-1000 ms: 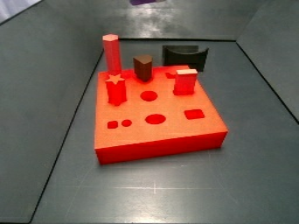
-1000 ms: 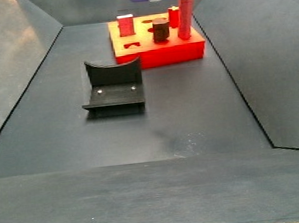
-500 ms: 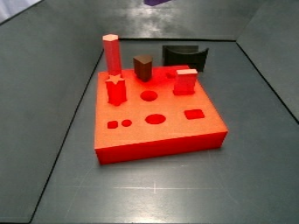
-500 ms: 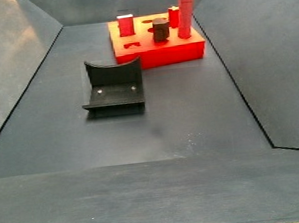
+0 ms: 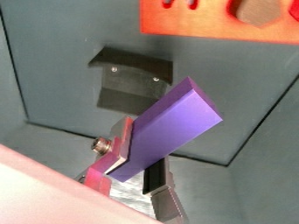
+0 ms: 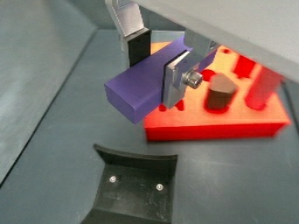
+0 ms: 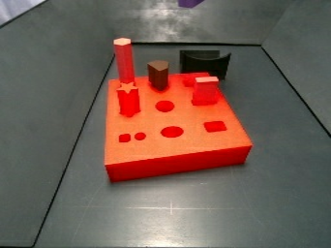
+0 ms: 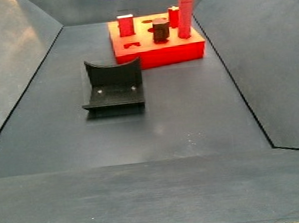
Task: Pick up the rectangle object. Move up. Place the rectangle object on the fixture. Regrasp the rectangle object. Move to above the board. Insert the rectangle object.
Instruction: Place the rectangle object on the fixture.
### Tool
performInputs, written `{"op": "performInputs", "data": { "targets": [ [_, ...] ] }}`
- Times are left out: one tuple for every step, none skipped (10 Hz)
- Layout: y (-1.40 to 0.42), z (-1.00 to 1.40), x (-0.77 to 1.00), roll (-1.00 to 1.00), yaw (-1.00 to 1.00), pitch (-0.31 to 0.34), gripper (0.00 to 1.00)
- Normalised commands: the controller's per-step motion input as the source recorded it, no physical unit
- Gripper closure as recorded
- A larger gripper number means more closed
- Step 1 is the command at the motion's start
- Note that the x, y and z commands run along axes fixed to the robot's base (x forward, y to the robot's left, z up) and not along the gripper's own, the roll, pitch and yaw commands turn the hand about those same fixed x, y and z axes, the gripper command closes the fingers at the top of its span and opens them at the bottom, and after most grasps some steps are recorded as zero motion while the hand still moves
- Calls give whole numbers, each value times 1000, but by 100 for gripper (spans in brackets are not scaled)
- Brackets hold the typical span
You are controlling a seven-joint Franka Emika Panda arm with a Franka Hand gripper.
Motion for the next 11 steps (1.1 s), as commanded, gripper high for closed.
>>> {"op": "performInputs", "data": {
  "targets": [
    [1000,-321,380,-890,1000,180,100],
    [1000,-267,379,-962,1000,193,100],
    [911,-209,333,-1000,998,211,100],
    [642,-114,185,-1000,905,266,100],
    [451,-57,95,-1000,829,323,100],
    [212,-21,73,-1000,698,398,100],
    [115,-32,84,-1000,630,441,100],
    [71,-28,94,-887,435,501,100],
    [66,-6,89,-654,211,486,100],
    [58,-14,95,-472,74,447,100],
    [47,-13,98,-367,6,406,100]
  ]
}}
